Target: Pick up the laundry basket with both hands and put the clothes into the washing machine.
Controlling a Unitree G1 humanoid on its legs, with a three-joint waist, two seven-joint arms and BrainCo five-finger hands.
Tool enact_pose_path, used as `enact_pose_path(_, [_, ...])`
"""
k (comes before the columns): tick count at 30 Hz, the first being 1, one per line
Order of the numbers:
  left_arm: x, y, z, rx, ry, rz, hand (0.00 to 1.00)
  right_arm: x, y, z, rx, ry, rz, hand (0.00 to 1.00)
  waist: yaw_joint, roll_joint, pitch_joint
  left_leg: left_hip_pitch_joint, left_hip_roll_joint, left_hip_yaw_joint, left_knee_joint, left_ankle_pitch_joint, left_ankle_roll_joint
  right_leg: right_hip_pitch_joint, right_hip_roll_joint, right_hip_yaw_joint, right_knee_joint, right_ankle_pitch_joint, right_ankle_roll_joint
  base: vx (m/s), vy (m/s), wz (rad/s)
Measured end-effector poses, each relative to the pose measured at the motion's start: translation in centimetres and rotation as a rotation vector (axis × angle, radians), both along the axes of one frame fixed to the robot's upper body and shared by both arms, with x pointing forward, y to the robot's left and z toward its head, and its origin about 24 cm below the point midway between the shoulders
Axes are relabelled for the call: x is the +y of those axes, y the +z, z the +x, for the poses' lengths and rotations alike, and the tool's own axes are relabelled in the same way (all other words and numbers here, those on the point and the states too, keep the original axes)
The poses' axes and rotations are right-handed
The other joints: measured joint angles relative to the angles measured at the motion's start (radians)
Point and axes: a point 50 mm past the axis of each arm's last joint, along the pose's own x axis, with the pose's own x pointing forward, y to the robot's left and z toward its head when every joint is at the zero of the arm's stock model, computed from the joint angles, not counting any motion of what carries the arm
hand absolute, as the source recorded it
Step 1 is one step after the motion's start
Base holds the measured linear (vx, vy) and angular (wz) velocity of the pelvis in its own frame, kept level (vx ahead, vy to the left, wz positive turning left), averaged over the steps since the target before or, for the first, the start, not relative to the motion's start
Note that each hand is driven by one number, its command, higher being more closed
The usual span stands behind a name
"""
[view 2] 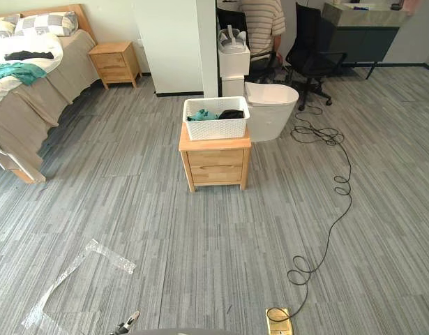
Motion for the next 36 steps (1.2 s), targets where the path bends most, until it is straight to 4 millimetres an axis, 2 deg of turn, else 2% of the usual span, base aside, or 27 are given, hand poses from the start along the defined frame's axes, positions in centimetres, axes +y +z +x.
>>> enact_pose_path(2, [-0.08, 0.02, 0.19, -0.01, -0.002, -0.008, 0.0, 0.0, 0.01, 0.28, -0.006, 0.002, 0.0, 0.0, -0.001, 0.0, 0.001, 0.012, 0.001, 0.001, -0.002, -0.002, -0.002, 0.014, -0.001, -0.001, -0.008, -0.001, 0.028, 0.0, 0.0, 0.0])
enact_pose_path(17, [-0.11, 0.01, 0.13, -0.019, 0.028, -0.025, 0.0, 0.08, 0.02, 0.65, -0.012, 0.017, 0.0, 0.0, 0.001, -0.004, 0.004, 0.014, 0.003, 0.011, -0.01, -0.003, -0.003, 0.012, 0.002, -0.008, -0.012, 0.008, 0.013, -0.03, -0.005, 0.0])
enact_pose_path(25, [0.11, 0.06, 0.19, -0.022, 0.029, -0.019, 0.0, 0.35, -0.02, 0.84, -0.017, 0.018, 0.006, 0.0, 0.002, -0.015, 0.024, 0.014, 0.007, 0.011, -0.011, -0.003, -0.003, 0.012, 0.006, -0.009, -0.013, 0.008, 0.013, 0.0, 0.0, 0.0])
enact_pose_path(36, [0.12, 0.05, 0.15, -0.024, 0.046, -0.024, 0.0, 0.46, -0.04, 0.87, -0.016, 0.028, 0.008, 0.0, 0.002, -0.017, 0.025, 0.014, 0.007, -0.001, -0.011, -0.003, -0.003, 0.014, 0.005, -0.024, -0.012, 0.008, 0.013, 0.0, 0.0, 0.01])
